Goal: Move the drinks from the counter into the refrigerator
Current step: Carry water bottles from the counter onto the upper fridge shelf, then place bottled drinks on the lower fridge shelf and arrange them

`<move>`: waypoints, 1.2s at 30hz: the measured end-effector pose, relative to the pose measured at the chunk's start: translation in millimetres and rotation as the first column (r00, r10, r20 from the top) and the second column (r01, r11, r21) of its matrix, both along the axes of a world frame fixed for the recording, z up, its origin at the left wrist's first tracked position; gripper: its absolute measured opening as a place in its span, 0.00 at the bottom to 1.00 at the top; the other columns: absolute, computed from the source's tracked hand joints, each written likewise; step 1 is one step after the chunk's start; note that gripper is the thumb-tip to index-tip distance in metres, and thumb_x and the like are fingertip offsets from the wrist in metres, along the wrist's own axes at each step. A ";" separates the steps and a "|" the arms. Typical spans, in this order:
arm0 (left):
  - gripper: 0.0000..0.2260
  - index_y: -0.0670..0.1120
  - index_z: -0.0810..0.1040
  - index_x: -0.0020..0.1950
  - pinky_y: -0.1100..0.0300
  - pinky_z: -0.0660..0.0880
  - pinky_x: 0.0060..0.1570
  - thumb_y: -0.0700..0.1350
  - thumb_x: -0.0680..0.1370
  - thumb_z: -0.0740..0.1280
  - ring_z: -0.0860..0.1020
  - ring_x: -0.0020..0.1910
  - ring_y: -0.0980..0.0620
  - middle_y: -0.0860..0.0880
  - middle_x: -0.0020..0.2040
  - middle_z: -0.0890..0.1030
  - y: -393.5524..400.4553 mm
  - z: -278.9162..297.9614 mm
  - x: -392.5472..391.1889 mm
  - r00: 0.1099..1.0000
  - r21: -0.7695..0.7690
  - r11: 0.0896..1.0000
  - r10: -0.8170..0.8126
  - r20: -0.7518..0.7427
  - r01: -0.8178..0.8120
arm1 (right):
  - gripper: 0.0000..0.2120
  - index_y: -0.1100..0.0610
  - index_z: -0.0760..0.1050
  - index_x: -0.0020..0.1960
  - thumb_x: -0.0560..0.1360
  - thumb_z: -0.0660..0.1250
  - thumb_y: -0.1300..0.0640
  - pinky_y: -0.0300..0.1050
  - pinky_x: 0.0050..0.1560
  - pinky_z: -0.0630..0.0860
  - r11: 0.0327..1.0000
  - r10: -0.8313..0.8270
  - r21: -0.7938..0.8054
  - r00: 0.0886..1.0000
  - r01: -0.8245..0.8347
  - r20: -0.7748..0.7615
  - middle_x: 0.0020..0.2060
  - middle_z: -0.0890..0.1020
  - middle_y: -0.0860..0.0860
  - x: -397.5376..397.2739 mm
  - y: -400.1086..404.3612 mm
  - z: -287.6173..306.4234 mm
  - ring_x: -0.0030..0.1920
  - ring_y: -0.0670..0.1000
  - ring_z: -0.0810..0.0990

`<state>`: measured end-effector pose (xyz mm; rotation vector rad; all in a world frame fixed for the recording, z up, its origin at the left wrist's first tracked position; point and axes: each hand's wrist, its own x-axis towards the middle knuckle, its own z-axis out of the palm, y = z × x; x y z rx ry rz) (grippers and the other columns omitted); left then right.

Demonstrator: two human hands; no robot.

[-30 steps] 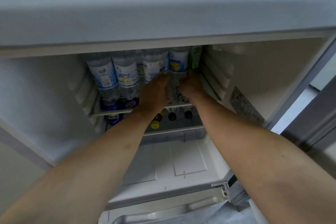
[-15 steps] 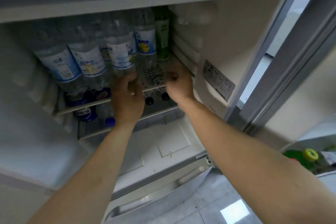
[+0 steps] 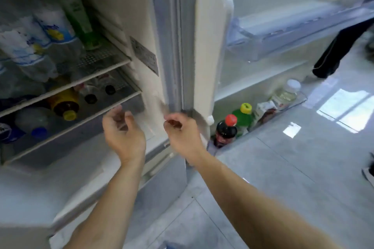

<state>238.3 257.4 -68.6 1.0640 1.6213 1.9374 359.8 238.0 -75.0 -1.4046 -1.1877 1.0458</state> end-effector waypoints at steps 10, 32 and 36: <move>0.09 0.50 0.74 0.55 0.72 0.72 0.41 0.40 0.76 0.64 0.76 0.39 0.62 0.51 0.42 0.78 -108.4 -72.9 151.2 0.946 -0.156 0.934 -0.325 0.006 0.322 | 0.05 0.51 0.81 0.50 0.77 0.68 0.59 0.44 0.42 0.78 0.859 -0.448 -0.267 0.894 0.438 0.025 0.38 0.81 0.47 185.1 -169.3 -86.8 0.39 0.45 0.80; 0.24 0.47 0.69 0.71 0.50 0.77 0.54 0.47 0.77 0.71 0.78 0.52 0.44 0.44 0.56 0.80 -121.2 -272.7 169.9 0.251 -0.980 -0.117 -0.956 0.155 0.160 | 0.08 0.55 0.75 0.57 0.78 0.67 0.59 0.50 0.45 0.79 -0.033 -0.885 -0.772 0.340 0.635 0.317 0.47 0.80 0.54 301.8 -469.4 -218.8 0.47 0.55 0.80; 0.21 0.48 0.70 0.68 0.47 0.77 0.56 0.46 0.77 0.70 0.79 0.51 0.42 0.40 0.52 0.79 -101.5 -273.6 240.9 0.217 -0.957 -0.166 -0.951 0.219 0.239 | 0.05 0.56 0.76 0.54 0.78 0.67 0.59 0.50 0.43 0.79 -0.093 -0.889 -0.781 0.301 0.618 0.345 0.44 0.80 0.52 302.6 -463.3 -219.0 0.45 0.55 0.81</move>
